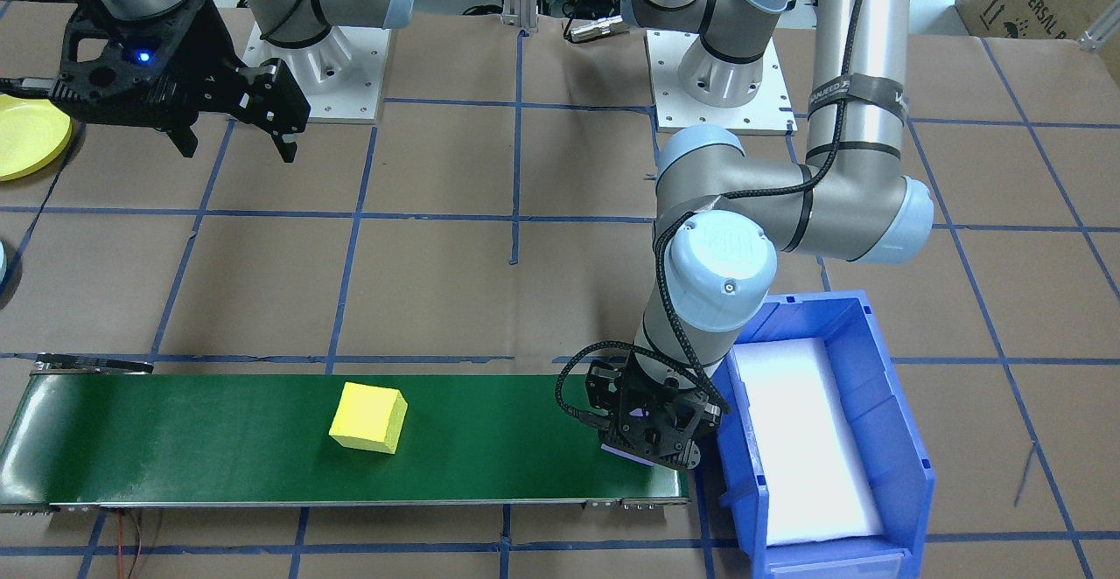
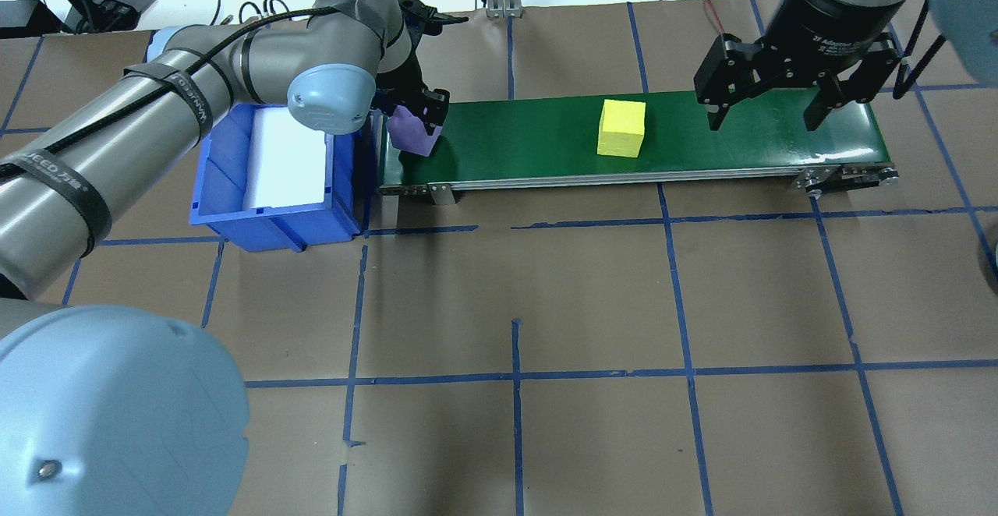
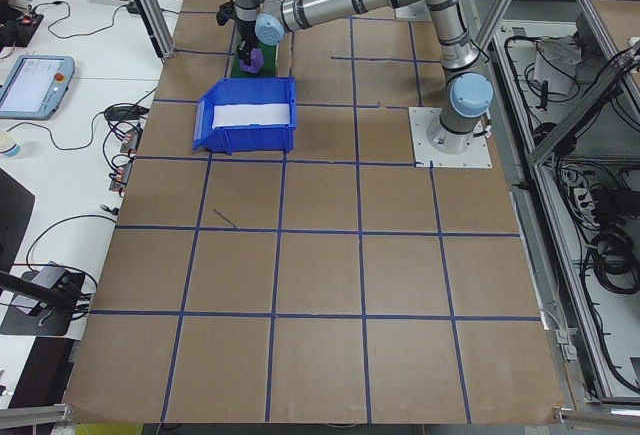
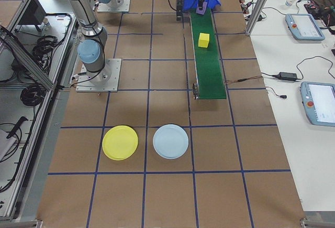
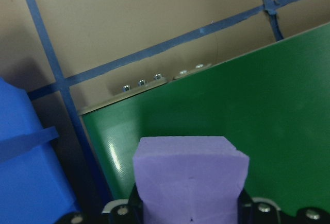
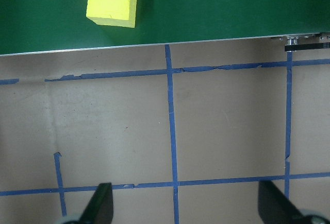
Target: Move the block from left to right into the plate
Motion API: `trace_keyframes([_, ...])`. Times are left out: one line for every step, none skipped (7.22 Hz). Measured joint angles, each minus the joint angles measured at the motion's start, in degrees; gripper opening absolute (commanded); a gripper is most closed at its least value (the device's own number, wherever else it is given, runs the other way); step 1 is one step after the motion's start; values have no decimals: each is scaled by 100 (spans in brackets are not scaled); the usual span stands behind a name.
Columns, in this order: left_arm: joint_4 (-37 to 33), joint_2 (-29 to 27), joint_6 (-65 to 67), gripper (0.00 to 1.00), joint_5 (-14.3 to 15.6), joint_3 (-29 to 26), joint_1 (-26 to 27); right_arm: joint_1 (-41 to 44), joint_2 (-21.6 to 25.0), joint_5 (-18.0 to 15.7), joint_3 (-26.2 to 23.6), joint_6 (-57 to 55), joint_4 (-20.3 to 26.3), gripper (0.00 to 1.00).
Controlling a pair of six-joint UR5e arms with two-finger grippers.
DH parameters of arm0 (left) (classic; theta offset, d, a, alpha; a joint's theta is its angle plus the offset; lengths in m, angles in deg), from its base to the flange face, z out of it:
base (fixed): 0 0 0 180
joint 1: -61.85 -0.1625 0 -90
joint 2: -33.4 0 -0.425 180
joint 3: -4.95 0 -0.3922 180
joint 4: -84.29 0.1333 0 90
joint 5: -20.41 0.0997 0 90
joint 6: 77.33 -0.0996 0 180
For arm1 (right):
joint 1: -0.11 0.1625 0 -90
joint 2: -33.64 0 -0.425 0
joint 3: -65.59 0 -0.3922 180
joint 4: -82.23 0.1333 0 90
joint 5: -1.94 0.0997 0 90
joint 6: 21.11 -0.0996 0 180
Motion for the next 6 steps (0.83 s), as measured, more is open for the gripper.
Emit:
trace_keyframes([-73, 138, 207, 100, -22, 7, 4, -13, -3, 13, 2, 0, -16, 100])
trace_keyframes([-296, 419, 348, 100, -36, 7, 7, -42, -7, 21, 8, 8, -50, 100])
trace_keyframes([-722, 865, 413, 100, -42, -7, 8, -115, -16, 11, 13, 61, -75, 100])
trace_keyframes([-1274, 1378, 441, 100, -33, -5, 13, -277, -26, 5, 18, 152, -71, 100])
trace_keyframes([-1955, 1949, 445, 100, -11, 74, -6, -564, -51, 23, 44, 248, -57, 100])
trace_keyframes([-2534, 2512, 429, 100, -4, 214, -50, -873, -96, 30, 83, 369, -140, 100])
